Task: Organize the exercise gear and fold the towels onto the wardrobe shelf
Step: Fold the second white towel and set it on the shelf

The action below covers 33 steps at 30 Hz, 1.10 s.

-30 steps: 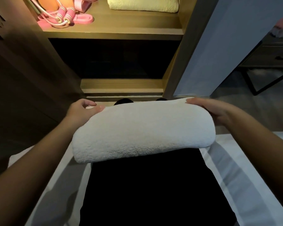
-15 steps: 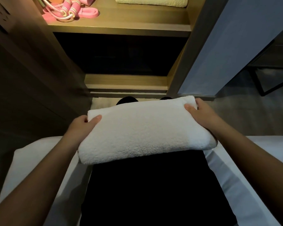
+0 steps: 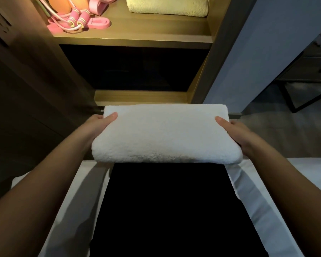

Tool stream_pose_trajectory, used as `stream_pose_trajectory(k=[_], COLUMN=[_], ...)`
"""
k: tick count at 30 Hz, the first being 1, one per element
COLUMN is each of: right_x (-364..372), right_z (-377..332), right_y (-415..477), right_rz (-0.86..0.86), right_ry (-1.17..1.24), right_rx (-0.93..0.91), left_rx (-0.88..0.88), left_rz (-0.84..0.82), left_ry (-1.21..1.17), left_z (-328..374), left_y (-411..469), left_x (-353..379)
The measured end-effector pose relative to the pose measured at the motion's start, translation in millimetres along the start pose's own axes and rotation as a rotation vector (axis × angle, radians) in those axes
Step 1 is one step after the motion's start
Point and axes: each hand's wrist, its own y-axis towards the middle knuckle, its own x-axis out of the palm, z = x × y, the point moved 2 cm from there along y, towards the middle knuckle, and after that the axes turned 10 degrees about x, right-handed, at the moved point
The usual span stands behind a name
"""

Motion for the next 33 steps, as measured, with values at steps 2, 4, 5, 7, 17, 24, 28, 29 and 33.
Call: stream_pose_trajectory(k=[2, 4, 5, 7, 17, 24, 28, 29, 33], right_x=[3, 3, 2, 2, 82, 83, 67, 62, 57], right_z=[4, 6, 3, -12, -22, 2, 8, 12, 24], right_y=[5, 10, 12, 8, -25, -25, -33, -36, -40], right_rz=[-0.044, -0.069, -0.033, 0.120, 0.086, 0.219, 0.092, 0.060, 0.150], right_ry=[-0.101, -0.223, -0.311, -0.496, -1.078, -1.099, -1.084, -1.108, -1.251], right_rx=[0.081, 0.119, 0.077, -0.102, -0.499, -0.550, -0.754, -0.808, -0.878], left_rx=[-0.058, -0.042, 0.017, 0.231, 0.764, 0.828, 0.950, 0.991, 1.045], left_rz=[-0.085, -0.103, -0.059, 0.080, -0.247, -0.250, -0.316, -0.323, -0.253], left_ry=[0.149, 0.336, 0.452, 0.668, 1.121, 1.221, 1.209, 1.232, 1.370], left_z=[2, 5, 8, 26, 34, 14, 6, 3, -2], left_y=[5, 10, 12, 10, -42, -48, -44, -45, -58], left_x=[5, 7, 5, 6, 110, 105, 88, 84, 82])
